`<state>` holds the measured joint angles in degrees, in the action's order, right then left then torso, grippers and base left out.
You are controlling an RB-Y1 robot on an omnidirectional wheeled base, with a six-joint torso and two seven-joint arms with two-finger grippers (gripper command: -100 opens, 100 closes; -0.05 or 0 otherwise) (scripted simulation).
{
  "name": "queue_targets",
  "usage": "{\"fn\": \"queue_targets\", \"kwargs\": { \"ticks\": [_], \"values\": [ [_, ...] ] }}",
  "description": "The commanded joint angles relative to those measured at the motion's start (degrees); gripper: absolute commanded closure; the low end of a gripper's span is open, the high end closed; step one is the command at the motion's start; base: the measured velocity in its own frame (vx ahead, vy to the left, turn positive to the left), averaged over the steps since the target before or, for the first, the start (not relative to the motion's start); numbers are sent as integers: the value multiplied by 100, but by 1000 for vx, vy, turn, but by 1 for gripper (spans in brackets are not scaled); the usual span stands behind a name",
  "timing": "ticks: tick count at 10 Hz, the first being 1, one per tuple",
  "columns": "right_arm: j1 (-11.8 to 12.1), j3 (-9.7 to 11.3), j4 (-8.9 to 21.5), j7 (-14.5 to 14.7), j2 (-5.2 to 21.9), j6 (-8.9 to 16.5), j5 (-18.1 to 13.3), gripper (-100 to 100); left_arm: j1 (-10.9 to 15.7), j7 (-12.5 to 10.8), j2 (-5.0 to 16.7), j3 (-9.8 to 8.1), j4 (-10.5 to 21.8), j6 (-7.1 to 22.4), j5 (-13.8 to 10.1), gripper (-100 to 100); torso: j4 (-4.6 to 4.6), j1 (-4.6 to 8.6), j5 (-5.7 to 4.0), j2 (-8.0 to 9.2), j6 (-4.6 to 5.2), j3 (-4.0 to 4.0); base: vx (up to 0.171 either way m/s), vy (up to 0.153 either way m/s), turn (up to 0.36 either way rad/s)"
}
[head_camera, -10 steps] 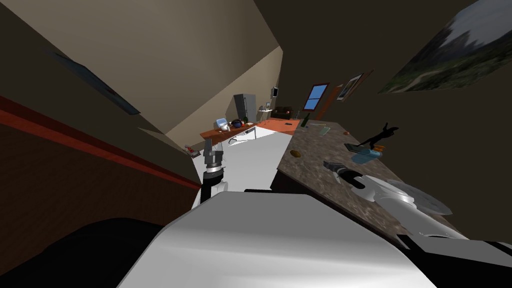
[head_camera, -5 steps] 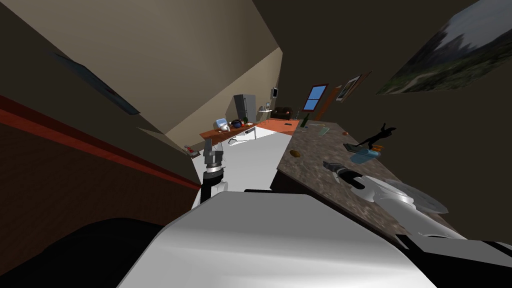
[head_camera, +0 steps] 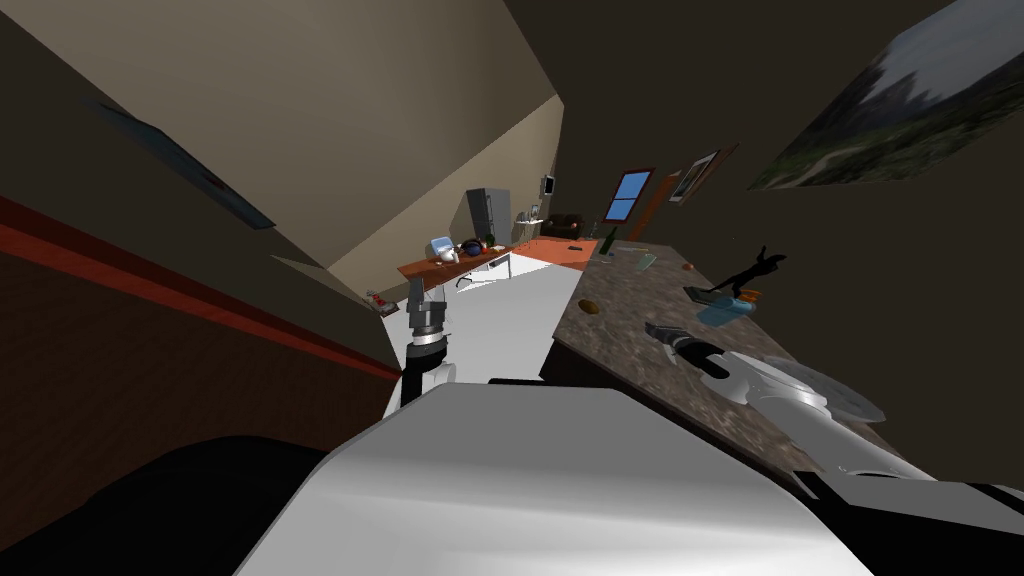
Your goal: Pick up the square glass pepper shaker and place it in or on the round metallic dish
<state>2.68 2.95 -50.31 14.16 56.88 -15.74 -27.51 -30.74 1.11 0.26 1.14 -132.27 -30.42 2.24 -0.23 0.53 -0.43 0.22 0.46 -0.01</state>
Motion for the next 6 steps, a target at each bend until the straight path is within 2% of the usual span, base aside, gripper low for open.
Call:
{"fn": "queue_targets", "kwargs": {
  "ticks": [1, 4, 5, 6],
  "values": [
    [-34, 79, 87, -1, -20, -153, 167, 100, 0, 0, 0, 0, 0, 0, 0, 0, 0, 0, 0, 0, 0, 0, -20, -25, -72],
    [-56, 161, 166, -5, 12, -276, 342, 100, 0, 0, 0, 0, 0, 0, 0, 0, -5, 25, -16, 12, 17, 3, -27, -33, -96],
    [-92, 256, 308, 2, 87, -425, 545, 100, 0, 0, 0, 0, 0, 0, 0, 0, -6, 28, -18, 13, 20, 4, -31, -38, -112],
    [-107, 290, 371, 8, 127, -481, 617, 100, 0, 0, 0, 0, 0, 0, 0, 0, -5, 35, -19, 16, 26, 6, -33, -40, -117]
  ]
}}
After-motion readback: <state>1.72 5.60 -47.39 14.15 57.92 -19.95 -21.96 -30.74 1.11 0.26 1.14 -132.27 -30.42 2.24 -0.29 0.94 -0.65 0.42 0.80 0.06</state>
